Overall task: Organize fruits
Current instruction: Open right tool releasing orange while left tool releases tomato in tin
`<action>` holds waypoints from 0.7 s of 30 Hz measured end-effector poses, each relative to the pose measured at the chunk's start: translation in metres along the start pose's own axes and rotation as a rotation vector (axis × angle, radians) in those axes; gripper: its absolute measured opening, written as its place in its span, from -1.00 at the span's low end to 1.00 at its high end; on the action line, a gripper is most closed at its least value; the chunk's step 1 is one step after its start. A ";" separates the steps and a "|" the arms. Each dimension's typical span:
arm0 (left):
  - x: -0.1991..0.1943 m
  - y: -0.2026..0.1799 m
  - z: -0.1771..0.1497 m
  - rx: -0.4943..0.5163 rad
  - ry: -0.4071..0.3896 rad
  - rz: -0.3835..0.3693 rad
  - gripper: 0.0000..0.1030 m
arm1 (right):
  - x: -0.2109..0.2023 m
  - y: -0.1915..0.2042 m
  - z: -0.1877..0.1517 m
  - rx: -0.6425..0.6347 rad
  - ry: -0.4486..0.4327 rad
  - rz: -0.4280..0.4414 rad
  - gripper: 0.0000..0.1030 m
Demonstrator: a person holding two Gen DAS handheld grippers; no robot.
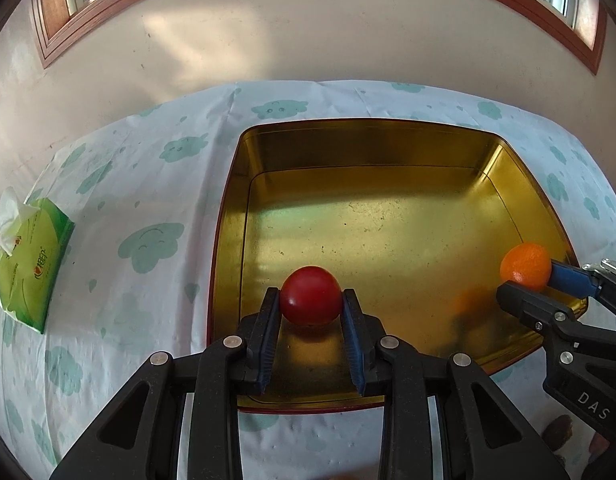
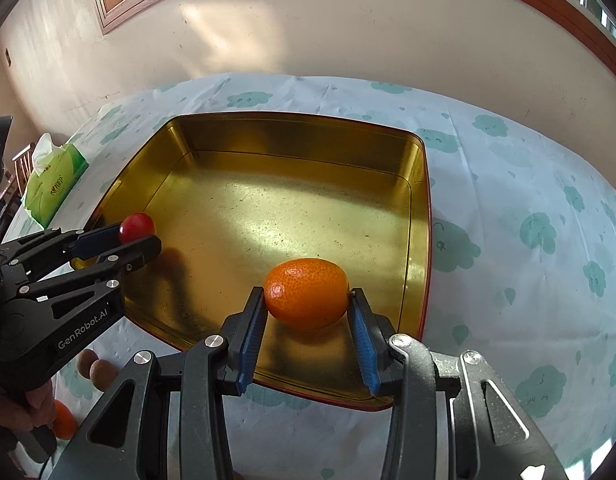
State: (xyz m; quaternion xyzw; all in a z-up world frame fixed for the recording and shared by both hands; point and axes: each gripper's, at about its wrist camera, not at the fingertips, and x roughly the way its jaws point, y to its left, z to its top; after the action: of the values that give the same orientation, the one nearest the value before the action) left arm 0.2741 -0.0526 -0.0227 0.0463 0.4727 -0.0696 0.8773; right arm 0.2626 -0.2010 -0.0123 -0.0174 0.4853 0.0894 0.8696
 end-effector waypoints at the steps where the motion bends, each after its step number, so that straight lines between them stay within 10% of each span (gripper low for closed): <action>1: 0.000 0.001 0.000 -0.002 -0.002 -0.004 -0.39 | 0.000 0.001 0.000 0.000 0.001 0.000 -0.25; 21: -0.015 -0.003 -0.005 0.011 -0.017 0.009 -0.06 | -0.010 0.002 -0.004 0.014 -0.006 -0.003 -0.10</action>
State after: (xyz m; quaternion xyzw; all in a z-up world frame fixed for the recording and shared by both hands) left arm 0.2615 -0.0536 -0.0127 0.0527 0.4645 -0.0686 0.8813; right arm 0.2534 -0.2014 -0.0056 -0.0117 0.4833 0.0846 0.8713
